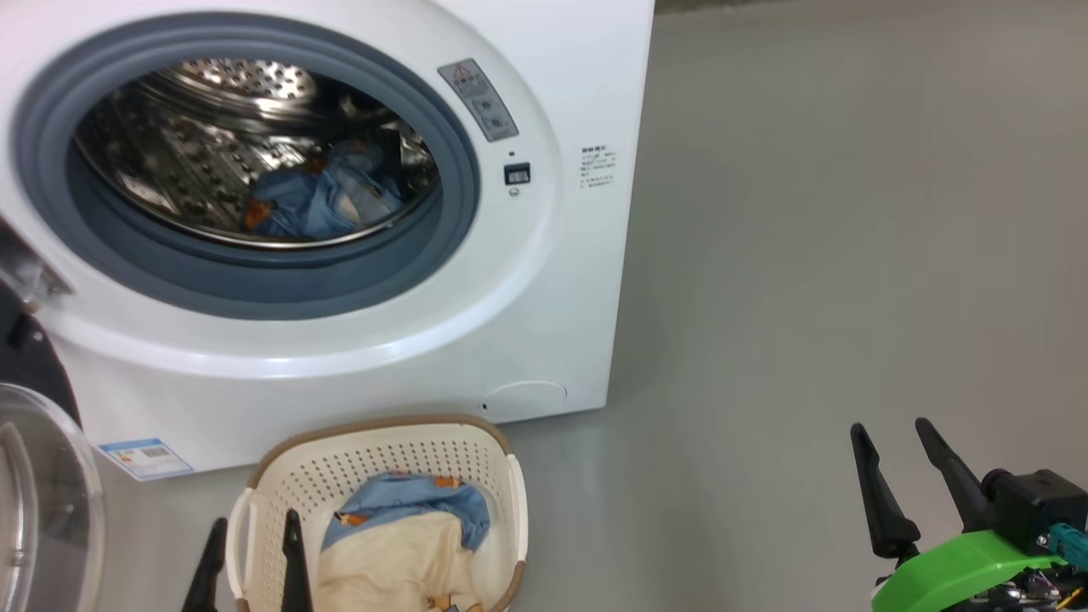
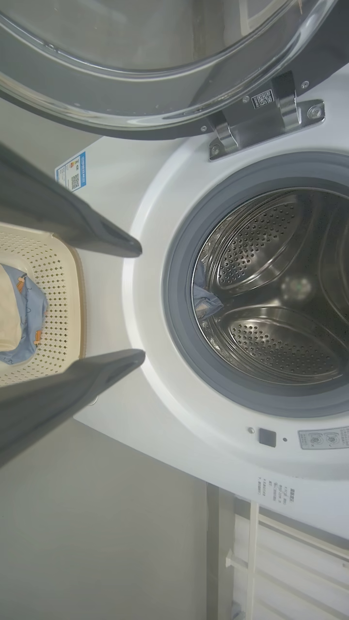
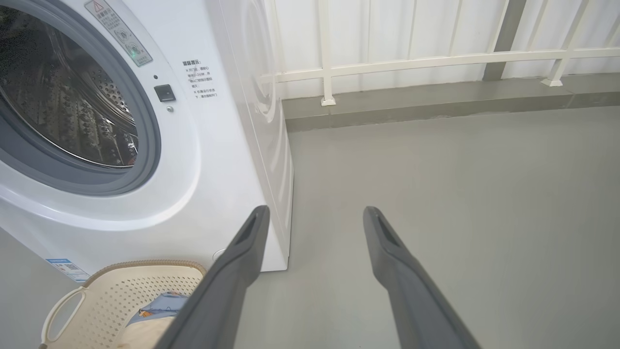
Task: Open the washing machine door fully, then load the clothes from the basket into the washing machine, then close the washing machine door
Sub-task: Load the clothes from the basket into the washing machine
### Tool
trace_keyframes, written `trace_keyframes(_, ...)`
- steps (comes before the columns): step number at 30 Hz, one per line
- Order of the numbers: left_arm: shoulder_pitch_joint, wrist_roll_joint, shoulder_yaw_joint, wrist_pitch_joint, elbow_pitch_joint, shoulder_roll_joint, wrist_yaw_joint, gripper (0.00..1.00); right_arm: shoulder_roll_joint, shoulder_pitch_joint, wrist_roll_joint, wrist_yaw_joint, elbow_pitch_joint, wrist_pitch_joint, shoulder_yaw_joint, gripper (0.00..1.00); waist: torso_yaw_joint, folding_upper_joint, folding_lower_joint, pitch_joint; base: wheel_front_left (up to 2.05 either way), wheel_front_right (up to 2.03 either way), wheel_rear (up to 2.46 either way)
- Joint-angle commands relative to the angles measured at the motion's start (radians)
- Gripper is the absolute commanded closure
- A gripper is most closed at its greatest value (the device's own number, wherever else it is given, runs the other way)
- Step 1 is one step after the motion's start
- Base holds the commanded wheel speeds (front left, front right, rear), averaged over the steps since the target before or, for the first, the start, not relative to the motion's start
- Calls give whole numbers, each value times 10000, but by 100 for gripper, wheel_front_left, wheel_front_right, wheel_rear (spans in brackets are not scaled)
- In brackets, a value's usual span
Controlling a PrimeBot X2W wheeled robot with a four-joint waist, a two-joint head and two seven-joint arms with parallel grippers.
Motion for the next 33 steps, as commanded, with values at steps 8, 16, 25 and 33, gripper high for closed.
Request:
trace_keyframes(8, 355, 111, 19, -64, -223, -6, -25, 0, -64, 414, -256, 44, -397, 207, 120, 0, 315, -1, 0, -855, 0, 0, 0)
trace_keyframes(16, 427, 69, -84, -45, -184, -44, -17, 0, -8, 507, -289, 44, -531, 306, 174, 0, 357, -1, 0, -952, 0, 0, 0)
trace_keyframes(25, 355, 49, -164, -47, -32, -94, 7, 0, 14, 511, -270, 44, -602, 379, 231, 0, 311, -1, 0, -946, 0, 0, 0)
trace_keyframes(33, 272, 103, -246, -47, 42, -57, 38, 0, 31, 513, -259, 44, -633, 373, 244, 0, 267, -1, 0, -893, 0, 0, 0)
